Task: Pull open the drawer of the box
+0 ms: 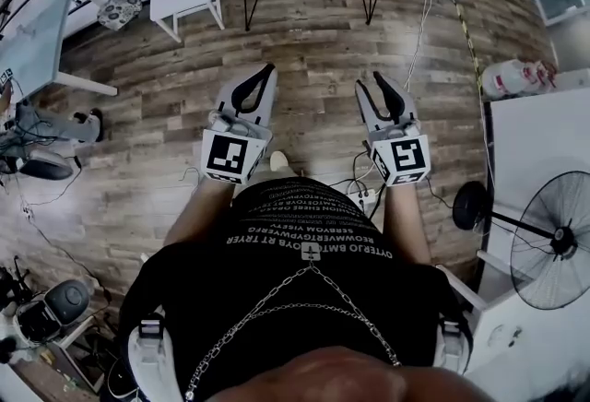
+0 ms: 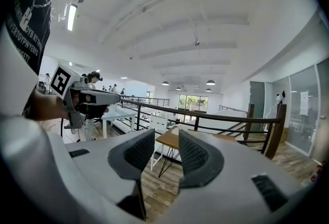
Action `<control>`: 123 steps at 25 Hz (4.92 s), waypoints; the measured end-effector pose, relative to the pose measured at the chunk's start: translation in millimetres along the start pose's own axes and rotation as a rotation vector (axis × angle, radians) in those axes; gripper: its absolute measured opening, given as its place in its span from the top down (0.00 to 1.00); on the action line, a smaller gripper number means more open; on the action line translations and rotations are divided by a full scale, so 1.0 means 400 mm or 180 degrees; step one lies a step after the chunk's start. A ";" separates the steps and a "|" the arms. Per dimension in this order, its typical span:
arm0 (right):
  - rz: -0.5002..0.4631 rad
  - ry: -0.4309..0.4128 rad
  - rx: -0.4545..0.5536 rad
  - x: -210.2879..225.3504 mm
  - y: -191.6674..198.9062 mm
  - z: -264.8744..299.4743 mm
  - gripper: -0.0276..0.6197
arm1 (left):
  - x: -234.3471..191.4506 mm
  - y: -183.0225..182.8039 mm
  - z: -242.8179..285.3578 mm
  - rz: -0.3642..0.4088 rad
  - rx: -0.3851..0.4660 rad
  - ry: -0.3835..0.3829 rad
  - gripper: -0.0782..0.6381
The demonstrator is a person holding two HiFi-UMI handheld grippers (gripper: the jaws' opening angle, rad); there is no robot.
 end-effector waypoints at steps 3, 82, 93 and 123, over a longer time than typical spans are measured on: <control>0.0005 0.0030 -0.0032 -0.018 -0.010 0.043 0.76 | -0.052 0.006 0.008 -0.0037 -0.0028 0.0050 0.88; 0.0206 -0.0198 -0.0190 0.149 0.028 0.431 0.76 | -0.299 0.079 0.276 -0.0188 -0.0438 0.0011 0.88; 0.0193 -0.0277 -0.0209 0.238 0.057 0.498 0.76 | -0.311 0.083 0.394 -0.0215 -0.0416 -0.0022 0.88; 0.0118 -0.0799 0.0113 0.556 0.088 0.676 0.76 | -0.304 0.009 0.670 -0.0151 -0.0124 -0.0846 0.88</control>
Point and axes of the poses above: the fingertips, and each gripper's own axes: z forward along the fingers, x to its right, y out of its underside, the point moved 5 cm from there along -z, backward along the fingers, and after that the axes turned 8 degrees about -z, right-handed, at the moved point
